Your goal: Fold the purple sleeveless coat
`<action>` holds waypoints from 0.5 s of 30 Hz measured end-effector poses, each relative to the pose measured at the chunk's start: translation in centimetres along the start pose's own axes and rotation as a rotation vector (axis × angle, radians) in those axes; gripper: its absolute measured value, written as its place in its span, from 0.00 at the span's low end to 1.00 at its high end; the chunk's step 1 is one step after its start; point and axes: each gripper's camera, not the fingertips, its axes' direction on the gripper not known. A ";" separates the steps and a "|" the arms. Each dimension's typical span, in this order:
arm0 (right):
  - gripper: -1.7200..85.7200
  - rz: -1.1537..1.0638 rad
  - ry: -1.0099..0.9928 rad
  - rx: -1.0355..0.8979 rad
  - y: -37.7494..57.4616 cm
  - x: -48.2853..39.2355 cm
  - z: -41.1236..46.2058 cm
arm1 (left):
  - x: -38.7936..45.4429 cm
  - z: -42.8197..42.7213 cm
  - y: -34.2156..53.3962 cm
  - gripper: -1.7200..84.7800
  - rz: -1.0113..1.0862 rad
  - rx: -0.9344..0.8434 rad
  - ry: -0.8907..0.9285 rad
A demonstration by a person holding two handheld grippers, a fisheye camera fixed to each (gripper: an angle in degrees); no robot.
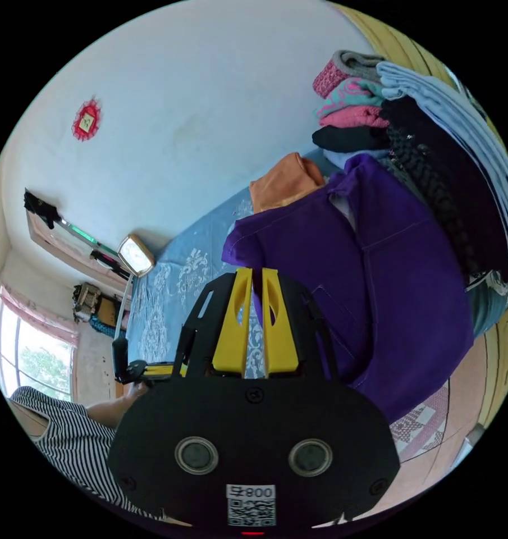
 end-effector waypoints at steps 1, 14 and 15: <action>0.07 -0.003 0.003 -0.017 0.1 0.3 0.2 | -0.1 0.1 -0.2 0.02 0.004 0.000 0.003; 0.14 -0.039 0.223 0.171 -3.7 4.8 -6.7 | -2.1 1.3 -10.3 0.08 0.108 0.092 0.177; 0.14 -0.049 0.247 0.171 -4.2 4.9 -6.6 | -2.2 1.6 -12.0 0.10 0.111 0.102 0.187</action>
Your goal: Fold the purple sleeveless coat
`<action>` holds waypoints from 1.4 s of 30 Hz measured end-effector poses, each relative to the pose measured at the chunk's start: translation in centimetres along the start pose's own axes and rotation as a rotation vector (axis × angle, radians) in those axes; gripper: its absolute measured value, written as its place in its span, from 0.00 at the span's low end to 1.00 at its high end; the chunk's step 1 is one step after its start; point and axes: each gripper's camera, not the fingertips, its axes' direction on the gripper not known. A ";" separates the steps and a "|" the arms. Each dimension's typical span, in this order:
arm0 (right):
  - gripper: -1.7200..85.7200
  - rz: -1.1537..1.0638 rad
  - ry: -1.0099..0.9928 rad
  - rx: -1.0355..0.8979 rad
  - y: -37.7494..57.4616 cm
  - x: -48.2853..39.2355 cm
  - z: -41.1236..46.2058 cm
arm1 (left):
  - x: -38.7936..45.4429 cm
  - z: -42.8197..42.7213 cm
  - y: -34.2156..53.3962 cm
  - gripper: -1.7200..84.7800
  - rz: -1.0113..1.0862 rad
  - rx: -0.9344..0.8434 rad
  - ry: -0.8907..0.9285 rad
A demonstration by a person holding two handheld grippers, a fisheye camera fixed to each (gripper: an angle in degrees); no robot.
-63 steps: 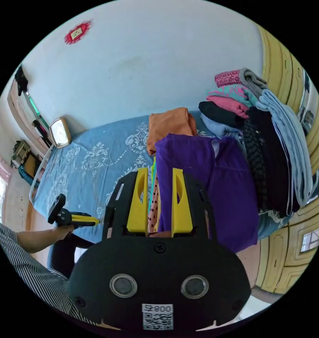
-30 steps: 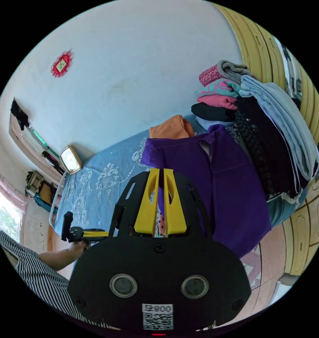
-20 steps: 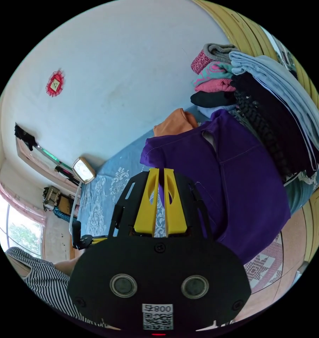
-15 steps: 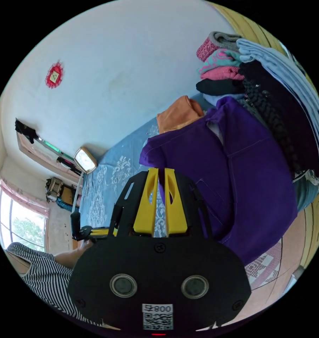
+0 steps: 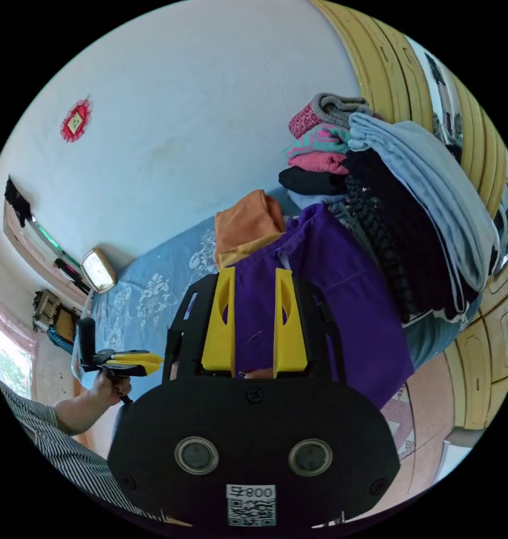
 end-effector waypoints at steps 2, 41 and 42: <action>0.15 -0.026 0.129 -0.042 -1.8 0.8 1.8 | -0.7 0.8 -2.5 0.11 -0.009 0.010 0.002; 0.02 -0.191 -0.657 0.293 -2.3 16.1 -27.4 | -2.1 -6.6 19.3 0.12 0.105 0.122 0.021; 0.02 -0.198 -0.659 0.290 -2.3 16.1 -27.8 | -2.7 -6.9 19.6 0.12 0.087 0.150 0.031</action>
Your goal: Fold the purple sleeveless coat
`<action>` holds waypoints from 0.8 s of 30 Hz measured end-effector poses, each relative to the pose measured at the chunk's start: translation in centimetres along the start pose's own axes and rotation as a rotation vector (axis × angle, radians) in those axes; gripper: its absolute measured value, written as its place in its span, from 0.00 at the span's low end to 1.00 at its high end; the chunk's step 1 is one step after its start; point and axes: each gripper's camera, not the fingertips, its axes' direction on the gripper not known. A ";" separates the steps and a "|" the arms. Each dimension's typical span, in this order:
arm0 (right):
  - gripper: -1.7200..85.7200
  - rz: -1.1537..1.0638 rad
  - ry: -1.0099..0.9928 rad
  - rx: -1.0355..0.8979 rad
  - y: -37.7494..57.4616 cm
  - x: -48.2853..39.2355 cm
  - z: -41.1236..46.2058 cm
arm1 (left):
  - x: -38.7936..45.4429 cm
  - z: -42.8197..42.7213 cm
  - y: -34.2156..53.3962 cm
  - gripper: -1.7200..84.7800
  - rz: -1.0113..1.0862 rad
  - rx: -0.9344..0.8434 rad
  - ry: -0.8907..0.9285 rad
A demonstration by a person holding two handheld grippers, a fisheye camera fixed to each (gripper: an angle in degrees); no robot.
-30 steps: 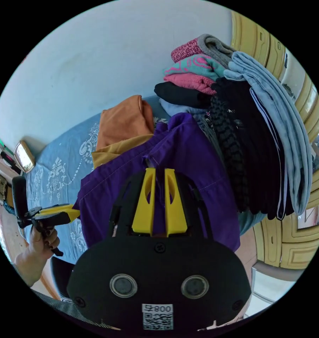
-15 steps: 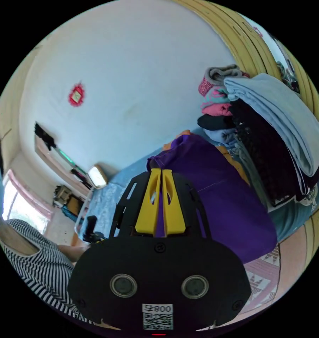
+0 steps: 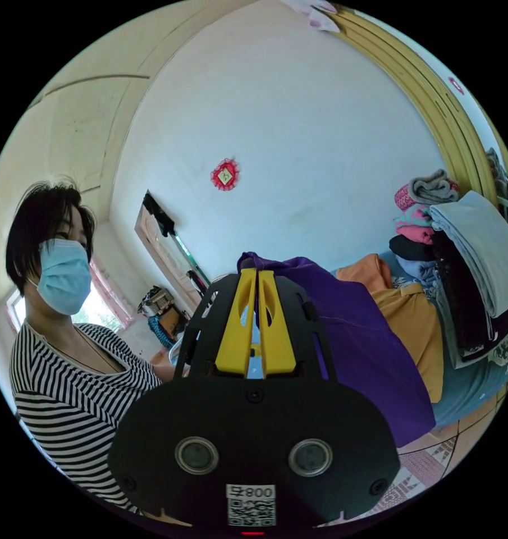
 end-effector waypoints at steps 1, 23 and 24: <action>0.02 -0.008 0.001 -0.007 -0.2 -0.4 -0.6 | -0.4 -0.2 0.2 0.12 -0.013 0.015 0.007; 0.02 0.010 -0.005 -0.051 -7.0 0.0 -7.9 | -4.6 0.2 11.9 0.05 0.010 0.022 0.005; 0.02 0.005 -0.014 -0.045 -7.3 -0.2 -8.1 | -4.1 -1.8 14.0 0.04 0.029 0.064 0.017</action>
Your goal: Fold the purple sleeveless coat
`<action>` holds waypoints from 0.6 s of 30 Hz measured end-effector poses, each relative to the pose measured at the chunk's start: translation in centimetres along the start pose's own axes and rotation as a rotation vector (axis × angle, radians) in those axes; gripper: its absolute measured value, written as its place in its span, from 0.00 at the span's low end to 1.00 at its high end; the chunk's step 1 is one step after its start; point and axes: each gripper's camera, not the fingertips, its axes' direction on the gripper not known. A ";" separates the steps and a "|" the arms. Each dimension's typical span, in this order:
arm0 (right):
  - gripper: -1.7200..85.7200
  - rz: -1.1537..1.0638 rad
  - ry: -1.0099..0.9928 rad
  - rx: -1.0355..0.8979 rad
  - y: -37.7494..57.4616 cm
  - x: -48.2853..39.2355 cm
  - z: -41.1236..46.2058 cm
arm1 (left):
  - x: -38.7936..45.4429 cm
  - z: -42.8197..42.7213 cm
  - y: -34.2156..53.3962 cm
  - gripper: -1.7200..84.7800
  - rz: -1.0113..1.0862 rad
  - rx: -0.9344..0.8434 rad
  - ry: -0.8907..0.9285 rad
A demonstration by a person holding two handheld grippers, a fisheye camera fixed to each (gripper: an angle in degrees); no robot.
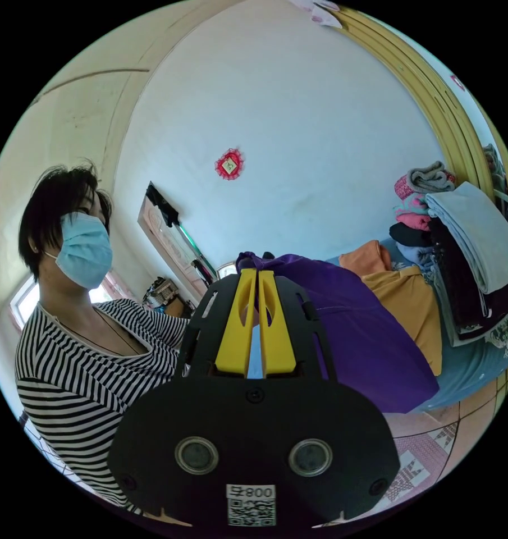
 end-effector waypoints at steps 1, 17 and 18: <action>0.02 -0.016 -0.024 0.011 -0.6 -0.4 -0.3 | 0.3 -1.1 1.0 0.04 0.010 0.023 0.001; 0.02 -0.362 -0.182 0.101 -9.6 -14.2 1.7 | 17.7 -36.9 36.2 0.03 0.394 0.733 -0.270; 0.02 -0.370 -0.194 0.105 -10.0 -14.7 2.0 | 19.2 -38.8 38.9 0.03 0.425 0.767 -0.322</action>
